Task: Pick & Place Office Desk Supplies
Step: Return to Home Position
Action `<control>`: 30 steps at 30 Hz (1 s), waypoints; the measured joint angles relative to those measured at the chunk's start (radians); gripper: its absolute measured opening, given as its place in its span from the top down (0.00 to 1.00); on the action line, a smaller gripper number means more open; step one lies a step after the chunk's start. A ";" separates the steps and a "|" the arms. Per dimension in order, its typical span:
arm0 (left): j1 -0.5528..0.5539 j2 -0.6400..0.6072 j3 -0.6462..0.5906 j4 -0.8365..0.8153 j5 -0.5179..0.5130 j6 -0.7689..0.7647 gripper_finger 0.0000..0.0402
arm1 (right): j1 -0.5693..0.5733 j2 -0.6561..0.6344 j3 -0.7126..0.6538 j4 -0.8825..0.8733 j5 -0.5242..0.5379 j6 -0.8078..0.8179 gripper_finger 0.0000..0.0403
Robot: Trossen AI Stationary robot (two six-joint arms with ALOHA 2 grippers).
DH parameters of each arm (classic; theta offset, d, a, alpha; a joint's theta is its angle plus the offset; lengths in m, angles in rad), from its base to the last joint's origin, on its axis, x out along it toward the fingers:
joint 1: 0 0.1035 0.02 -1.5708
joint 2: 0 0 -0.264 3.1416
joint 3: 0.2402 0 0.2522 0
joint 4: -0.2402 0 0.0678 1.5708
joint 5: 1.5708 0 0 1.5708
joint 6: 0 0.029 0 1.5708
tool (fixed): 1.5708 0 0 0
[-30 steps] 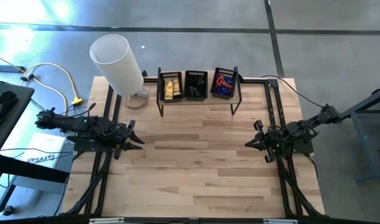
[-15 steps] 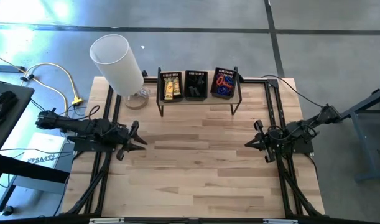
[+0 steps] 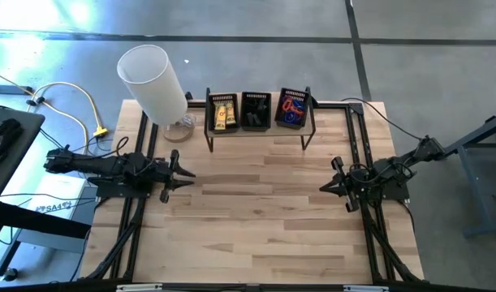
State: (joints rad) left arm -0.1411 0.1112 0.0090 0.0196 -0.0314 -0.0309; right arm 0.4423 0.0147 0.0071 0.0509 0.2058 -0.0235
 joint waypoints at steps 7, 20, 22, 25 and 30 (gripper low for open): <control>0.041 0.000 -0.001 -0.015 0.026 -0.035 0.75 | 0.000 0.000 -0.001 0.000 0.000 0.000 0.99; 0.053 0.000 -0.002 -0.011 0.027 -0.100 0.75 | 0.000 0.000 -0.001 0.001 0.000 0.000 1.00; 0.053 0.000 -0.002 -0.011 0.027 -0.169 0.75 | 0.000 0.000 -0.001 0.002 0.001 0.000 1.00; 0.053 0.000 -0.002 -0.011 0.027 -0.212 0.75 | 0.000 0.000 -0.002 0.002 0.001 0.000 0.99; 0.053 0.000 -0.002 -0.011 0.027 -0.206 0.75 | 0.000 0.000 -0.002 0.003 0.001 0.000 1.00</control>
State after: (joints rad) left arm -0.0879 0.1112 0.0074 0.0085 -0.0044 -0.2374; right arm 0.4423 0.0151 0.0055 0.0540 0.2066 -0.0235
